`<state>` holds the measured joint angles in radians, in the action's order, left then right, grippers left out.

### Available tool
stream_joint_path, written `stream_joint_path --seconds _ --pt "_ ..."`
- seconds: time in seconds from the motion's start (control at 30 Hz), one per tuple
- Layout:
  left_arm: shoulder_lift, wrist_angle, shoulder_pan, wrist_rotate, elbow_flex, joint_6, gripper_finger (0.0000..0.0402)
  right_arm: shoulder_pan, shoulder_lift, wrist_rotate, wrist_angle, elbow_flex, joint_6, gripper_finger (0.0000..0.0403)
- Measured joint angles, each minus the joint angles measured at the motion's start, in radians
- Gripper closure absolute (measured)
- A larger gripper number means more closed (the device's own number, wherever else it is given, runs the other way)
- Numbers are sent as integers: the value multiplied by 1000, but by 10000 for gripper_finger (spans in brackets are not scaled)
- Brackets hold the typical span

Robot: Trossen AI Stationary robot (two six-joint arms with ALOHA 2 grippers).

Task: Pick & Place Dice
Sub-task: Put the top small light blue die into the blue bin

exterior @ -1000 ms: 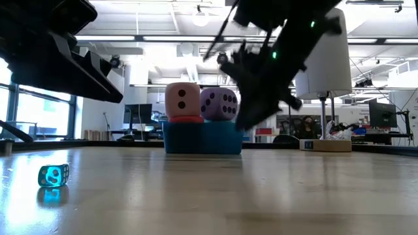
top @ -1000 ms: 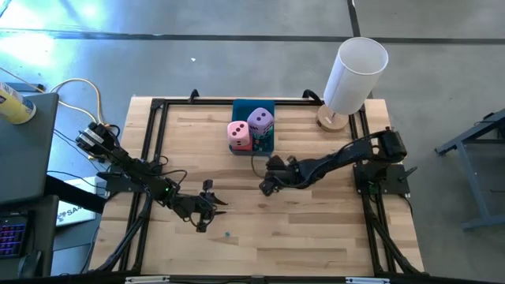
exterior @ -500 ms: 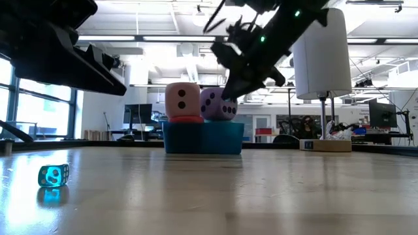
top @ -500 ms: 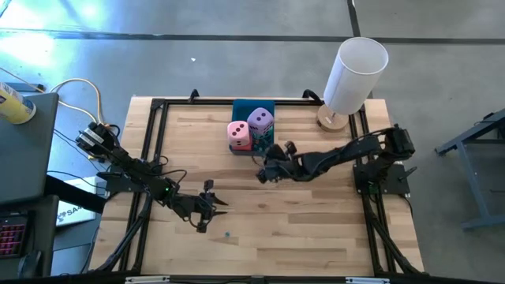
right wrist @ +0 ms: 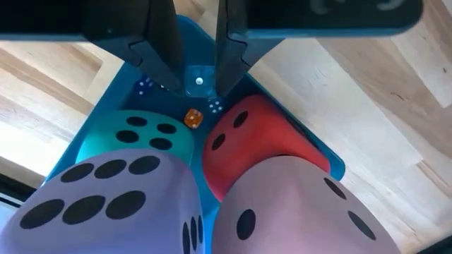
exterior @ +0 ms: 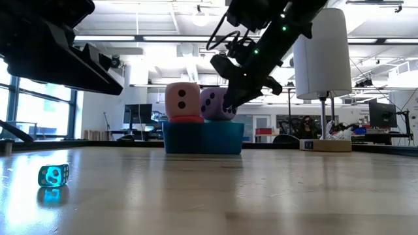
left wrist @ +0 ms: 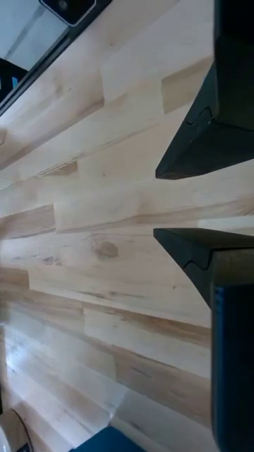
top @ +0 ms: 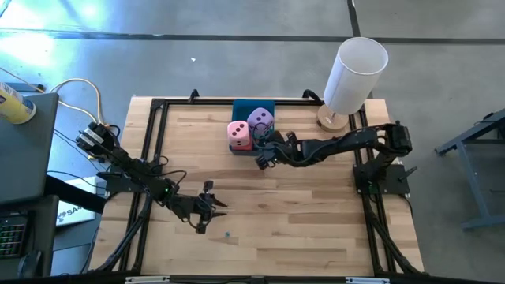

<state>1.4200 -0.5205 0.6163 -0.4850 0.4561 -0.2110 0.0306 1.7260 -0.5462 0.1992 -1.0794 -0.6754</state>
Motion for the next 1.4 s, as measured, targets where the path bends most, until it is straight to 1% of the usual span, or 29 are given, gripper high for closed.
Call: stream_joint_path --seconds 0.23,0.33,0.47,0.73,0.9,1.07,1.2,1.27,1.4 --pt "0 1 9 0 0 -4 285 16 0 5 2 0 26 347" --pt "0 6 9 0 0 -4 285 24 0 23 5 0 27 337" --pt "0 19 9 0 1 -7 285 41 0 82 6 0 23 306" --pt "0 27 9 0 1 -52 285 50 0 74 5 0 22 234" --pt "0 28 14 0 1 -74 285 50 0 74 11 0 19 206" --pt "0 31 25 0 1 -79 285 50 4 74 18 0 14 199" --pt "0 39 35 -1 1 -102 285 51 53 73 28 0 14 203" --pt "0 44 42 0 1 -103 285 51 92 53 -1 -1 14 205" --pt "0 52 57 -1 2 -104 285 50 122 1 -26 -3 21 206"
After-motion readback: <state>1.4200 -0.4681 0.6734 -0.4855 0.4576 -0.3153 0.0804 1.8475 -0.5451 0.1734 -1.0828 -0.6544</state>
